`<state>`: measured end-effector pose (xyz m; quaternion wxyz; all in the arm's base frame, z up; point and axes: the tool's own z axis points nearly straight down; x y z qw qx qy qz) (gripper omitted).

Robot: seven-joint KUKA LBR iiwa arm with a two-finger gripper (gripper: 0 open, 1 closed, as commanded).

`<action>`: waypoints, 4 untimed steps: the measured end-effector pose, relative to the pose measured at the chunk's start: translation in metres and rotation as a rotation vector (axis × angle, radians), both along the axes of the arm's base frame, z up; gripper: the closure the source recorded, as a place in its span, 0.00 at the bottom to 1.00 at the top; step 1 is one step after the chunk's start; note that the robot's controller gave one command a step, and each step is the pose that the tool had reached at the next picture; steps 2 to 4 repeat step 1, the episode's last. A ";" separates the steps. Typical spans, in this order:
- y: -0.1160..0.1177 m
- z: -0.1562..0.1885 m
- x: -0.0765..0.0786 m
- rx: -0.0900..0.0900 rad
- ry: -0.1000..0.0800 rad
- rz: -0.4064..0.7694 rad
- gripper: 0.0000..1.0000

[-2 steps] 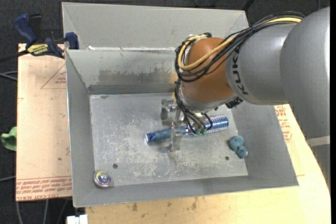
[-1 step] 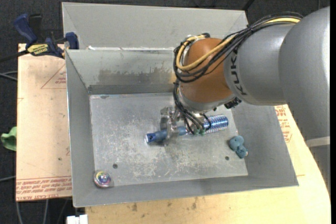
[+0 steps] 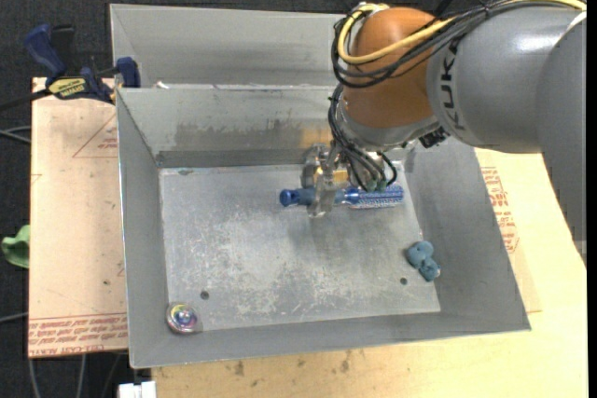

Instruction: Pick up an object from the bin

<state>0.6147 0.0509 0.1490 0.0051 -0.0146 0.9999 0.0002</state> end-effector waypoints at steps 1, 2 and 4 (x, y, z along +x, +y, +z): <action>0.009 0.198 0.001 0.001 -0.001 0.007 1.00; 0.009 0.198 0.001 0.001 -0.001 0.007 1.00; 0.009 0.198 0.001 0.001 -0.001 0.007 1.00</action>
Offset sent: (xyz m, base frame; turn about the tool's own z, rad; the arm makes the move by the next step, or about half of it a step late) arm -0.0007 0.0088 0.1934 -0.0062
